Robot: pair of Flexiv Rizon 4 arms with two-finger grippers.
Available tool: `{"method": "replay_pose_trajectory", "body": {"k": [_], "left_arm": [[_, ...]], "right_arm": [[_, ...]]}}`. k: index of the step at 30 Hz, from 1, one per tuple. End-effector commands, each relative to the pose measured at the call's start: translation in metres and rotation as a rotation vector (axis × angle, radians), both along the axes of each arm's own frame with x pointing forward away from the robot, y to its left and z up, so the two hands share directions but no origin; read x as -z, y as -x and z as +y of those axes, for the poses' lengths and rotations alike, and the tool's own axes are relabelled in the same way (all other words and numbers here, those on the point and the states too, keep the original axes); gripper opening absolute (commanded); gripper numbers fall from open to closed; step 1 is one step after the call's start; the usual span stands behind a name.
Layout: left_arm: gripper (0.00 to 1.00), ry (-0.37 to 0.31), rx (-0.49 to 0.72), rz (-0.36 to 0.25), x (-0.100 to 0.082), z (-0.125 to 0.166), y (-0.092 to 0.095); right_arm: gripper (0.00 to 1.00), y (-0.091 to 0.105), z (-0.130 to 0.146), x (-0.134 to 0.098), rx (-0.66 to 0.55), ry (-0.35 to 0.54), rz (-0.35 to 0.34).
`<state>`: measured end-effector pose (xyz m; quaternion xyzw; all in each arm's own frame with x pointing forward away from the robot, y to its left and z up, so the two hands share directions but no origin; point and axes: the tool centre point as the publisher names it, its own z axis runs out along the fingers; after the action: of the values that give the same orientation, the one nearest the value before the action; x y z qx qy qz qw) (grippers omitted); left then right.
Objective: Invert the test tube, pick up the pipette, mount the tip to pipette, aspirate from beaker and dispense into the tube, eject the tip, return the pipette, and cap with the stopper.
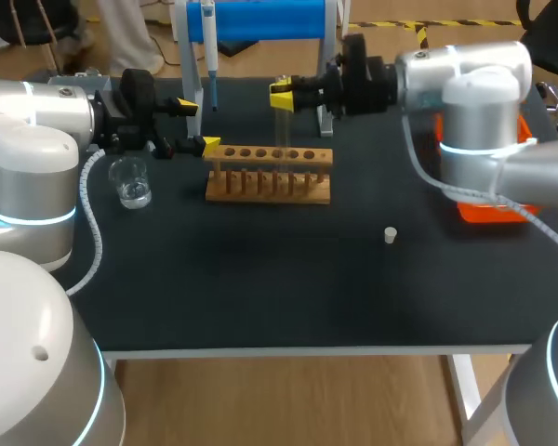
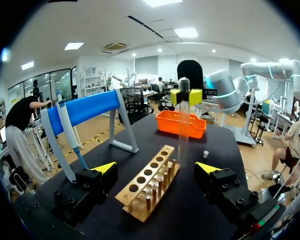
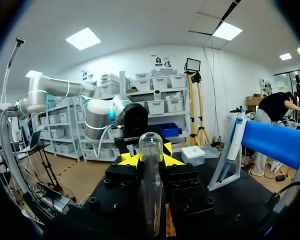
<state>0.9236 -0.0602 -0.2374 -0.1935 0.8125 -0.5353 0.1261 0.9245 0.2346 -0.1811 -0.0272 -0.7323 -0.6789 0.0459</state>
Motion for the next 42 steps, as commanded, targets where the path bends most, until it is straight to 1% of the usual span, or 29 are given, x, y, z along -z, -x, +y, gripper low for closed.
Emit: {"method": "replay_pose_trajectory", "body": {"k": [1, 18, 19, 21, 22, 23, 24, 25, 26, 27, 28, 29, 30, 32, 33, 42], "left_arm": [[1.00, -0.002, 0.001, 0.003, -0.001, 0.000, 0.000], [1.00, -0.002, 0.001, 0.003, -0.001, 0.000, 0.000], [1.00, -0.002, 0.001, 0.003, -0.001, 0.000, 0.000], [1.00, -0.002, 0.001, 0.003, -0.001, 0.000, 0.000], [1.00, -0.002, 0.001, 0.003, -0.001, 0.000, 0.000], [1.00, -0.002, 0.001, 0.003, -0.001, 0.000, 0.000], [1.00, -0.002, 0.001, 0.003, -0.001, 0.000, 0.000], [1.00, -0.002, 0.001, 0.003, -0.001, 0.000, 0.000], [1.00, -0.002, 0.001, 0.003, -0.001, 0.000, 0.000], [1.00, -0.002, 0.001, 0.003, -0.001, 0.000, 0.000], [1.00, -0.002, 0.001, 0.003, -0.001, 0.000, 0.000], [1.00, -0.002, 0.001, 0.003, -0.001, 0.000, 0.000], [1.00, -0.002, 0.001, 0.003, -0.001, 0.000, 0.000], [1.00, -0.002, 0.001, 0.003, -0.001, 0.000, 0.000], [1.00, -0.002, 0.001, 0.003, -0.001, 0.000, 0.000], [1.00, -0.002, 0.001, 0.003, -0.001, 0.000, 0.000]], "right_arm": [[0.00, 0.021, -0.016, -0.018, 0.020, 0.028, 0.004], [0.00, 0.021, -0.016, -0.018, 0.020, 0.028, 0.004], [0.00, 0.014, -0.019, -0.020, 0.017, -0.011, 0.173], [0.00, -0.005, -0.024, -0.024, -0.018, -0.075, 0.578], [0.00, -0.013, -0.025, -0.023, -0.037, -0.088, 0.788], [0.00, -0.017, -0.027, -0.022, -0.055, -0.107, 0.996], [0.00, -0.022, -0.029, -0.021, -0.072, -0.144, 1.201], [0.00, -0.028, -0.031, -0.019, -0.072, -0.147, 1.332], [0.00, -0.029, -0.031, -0.018, -0.095, -0.130, 1.418], [0.00, -0.029, -0.032, -0.017, -0.128, -0.152, 1.536], [0.00, -0.029, -0.032, -0.014, -0.138, -0.141, 1.635], [0.00, -0.029, -0.032, -0.012, -0.214, -0.172, 1.767], [0.00, -0.027, -0.032, -0.010, -0.244, -0.179, 1.864], [0.00, -0.025, -0.032, -0.006, -0.273, -0.190, 1.983], [0.00, -0.024, -0.033, -0.006, -0.276, -0.198, 1.973], [0.00, -0.024, -0.033, -0.006, -0.276, -0.198, 1.973]]}}
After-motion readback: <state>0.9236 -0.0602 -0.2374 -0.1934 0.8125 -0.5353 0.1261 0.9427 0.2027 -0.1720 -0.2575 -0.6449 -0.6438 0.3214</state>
